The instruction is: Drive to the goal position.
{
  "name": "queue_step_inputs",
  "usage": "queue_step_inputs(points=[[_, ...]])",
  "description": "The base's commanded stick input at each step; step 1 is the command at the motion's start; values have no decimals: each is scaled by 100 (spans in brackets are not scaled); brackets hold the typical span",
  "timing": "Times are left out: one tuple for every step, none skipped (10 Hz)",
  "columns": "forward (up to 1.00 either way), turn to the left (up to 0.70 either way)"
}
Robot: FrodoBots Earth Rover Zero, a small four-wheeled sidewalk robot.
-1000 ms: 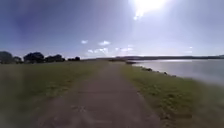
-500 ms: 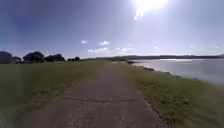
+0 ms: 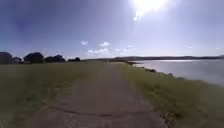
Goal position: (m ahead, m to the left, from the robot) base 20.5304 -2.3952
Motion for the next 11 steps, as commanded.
queue_step_inputs(points=[[70,0],[70,0],[70,0],[70,0],[70,0],[70,0],[70,0],[70,0],[70,0],[70,0],[70,0]])
